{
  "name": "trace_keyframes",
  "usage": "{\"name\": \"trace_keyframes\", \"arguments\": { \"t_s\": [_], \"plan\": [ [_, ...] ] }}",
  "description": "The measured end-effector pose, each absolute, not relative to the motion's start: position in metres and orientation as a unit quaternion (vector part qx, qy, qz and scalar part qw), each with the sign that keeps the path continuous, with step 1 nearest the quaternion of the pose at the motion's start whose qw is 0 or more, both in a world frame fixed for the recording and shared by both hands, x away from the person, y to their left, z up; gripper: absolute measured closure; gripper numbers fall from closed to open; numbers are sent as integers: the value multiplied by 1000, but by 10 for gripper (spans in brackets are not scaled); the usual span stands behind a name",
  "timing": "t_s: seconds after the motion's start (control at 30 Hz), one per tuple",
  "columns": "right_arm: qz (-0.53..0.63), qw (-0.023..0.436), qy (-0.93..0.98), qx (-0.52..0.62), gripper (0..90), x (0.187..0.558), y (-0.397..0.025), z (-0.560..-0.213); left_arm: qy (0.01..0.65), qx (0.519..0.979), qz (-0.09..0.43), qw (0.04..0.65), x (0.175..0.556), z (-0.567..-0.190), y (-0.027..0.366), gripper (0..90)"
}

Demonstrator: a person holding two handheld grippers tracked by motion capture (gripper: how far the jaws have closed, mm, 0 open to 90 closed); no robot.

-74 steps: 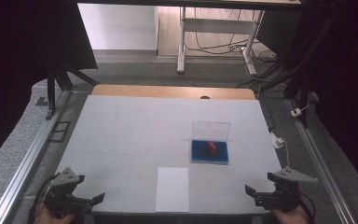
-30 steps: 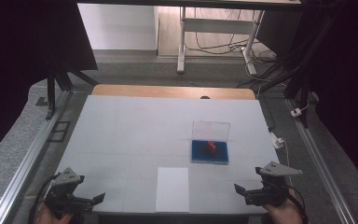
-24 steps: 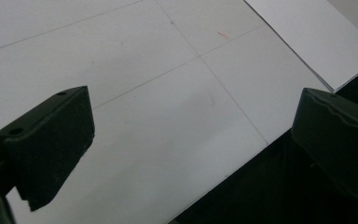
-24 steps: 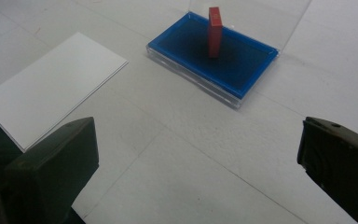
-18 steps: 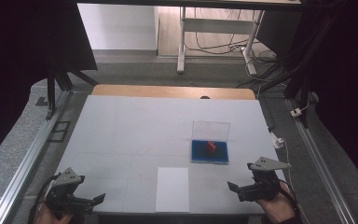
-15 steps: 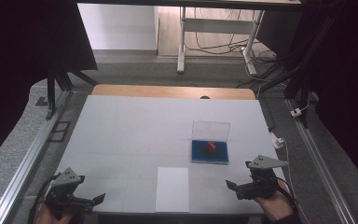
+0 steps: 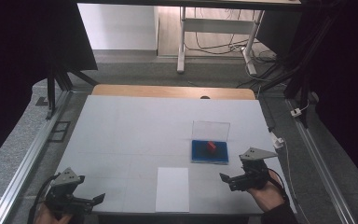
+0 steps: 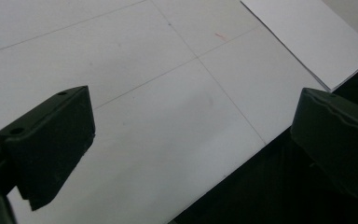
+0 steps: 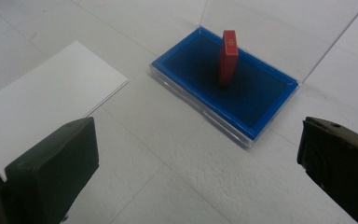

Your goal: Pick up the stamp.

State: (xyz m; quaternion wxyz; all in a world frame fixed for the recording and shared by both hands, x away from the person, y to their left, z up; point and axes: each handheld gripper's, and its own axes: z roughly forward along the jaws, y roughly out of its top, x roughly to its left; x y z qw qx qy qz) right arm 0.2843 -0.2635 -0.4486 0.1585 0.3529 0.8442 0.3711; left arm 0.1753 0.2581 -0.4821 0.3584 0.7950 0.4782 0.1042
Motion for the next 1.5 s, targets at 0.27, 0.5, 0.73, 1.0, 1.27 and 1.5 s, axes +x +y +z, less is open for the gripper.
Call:
{"name": "trace_keyframes", "arguments": {
  "t_s": [0.27, 0.5, 0.73, 1.0, 1.27, 1.5],
  "plan": [
    [377, 153, 843, 351, 0, 296, -255, -450, 478, 795, 105, 358, 175, -482, 258, 3],
    [375, 142, 844, 357, 0, 310, -249, -455, 477, 797, 105, 356, 175, -482, 257, 6],
    [369, 133, 844, 366, 0, 327, -242, -459, 476, 797, 105, 357, 175, -482, 257, 7],
    [348, 141, 846, 378, 0, 346, -236, -468, 475, 797, 105, 359, 175, -482, 258, 7],
    [334, 150, 851, 376, 0, 361, -228, -473, 474, 796, 105, 361, 174, -482, 258, 7],
    [322, 149, 855, 378, 0, 373, -221, -478, 472, 797, 106, 361, 174, -482, 258, 7]
  ]
}}
